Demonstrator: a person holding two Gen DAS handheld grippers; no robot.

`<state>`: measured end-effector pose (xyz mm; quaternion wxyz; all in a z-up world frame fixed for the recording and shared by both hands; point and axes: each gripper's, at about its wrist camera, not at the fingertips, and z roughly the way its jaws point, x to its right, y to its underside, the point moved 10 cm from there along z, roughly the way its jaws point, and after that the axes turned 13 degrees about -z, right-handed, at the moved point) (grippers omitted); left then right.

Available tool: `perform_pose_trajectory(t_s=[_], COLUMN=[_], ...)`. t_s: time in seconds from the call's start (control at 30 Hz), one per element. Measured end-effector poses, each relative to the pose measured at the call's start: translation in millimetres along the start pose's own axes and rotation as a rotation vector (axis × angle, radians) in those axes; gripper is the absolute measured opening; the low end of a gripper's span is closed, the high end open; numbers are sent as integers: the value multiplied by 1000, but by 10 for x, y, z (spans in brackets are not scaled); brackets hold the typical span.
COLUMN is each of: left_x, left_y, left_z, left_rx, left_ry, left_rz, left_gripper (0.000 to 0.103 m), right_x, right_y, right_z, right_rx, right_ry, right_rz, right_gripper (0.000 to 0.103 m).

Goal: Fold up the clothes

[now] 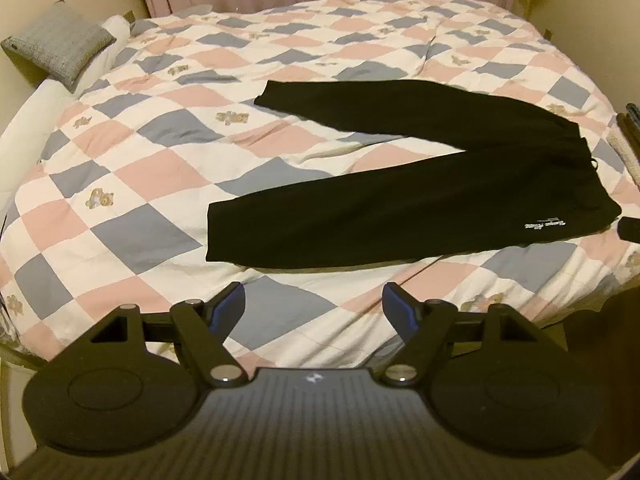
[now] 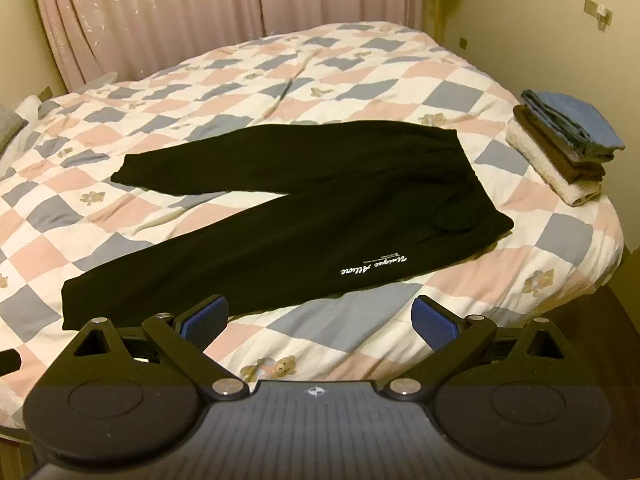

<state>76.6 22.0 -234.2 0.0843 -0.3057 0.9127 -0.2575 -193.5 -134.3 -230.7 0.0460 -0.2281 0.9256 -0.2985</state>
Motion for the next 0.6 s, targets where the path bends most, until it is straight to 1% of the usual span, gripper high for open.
perform_pose_trajectory(t_s=[0.13, 0.27, 0.4, 0.5, 0.6], left_x=[93, 242, 433, 577, 775], left_y=[-88, -219, -412, -555, -709], left_z=[189, 418, 724, 953, 1151], left_rx=[-24, -50, -80, -109, -138], left_ry=[-11, -28, -69, -105, -118], left_rz=[-2, -8, -31, -53, -87], left_gripper=[73, 73, 74, 74, 74], right_x=[91, 261, 464, 658, 907], right_y=[-95, -236, -445, -590, -740], right_z=[196, 468, 836, 1162, 1454], right_rx=[-22, -52, -93, -153, -186], right_ry=[-2, -8, -29, -60, -93], right_rz=[3, 5, -16, -38, -52], right_gripper=[101, 101, 101, 101, 101])
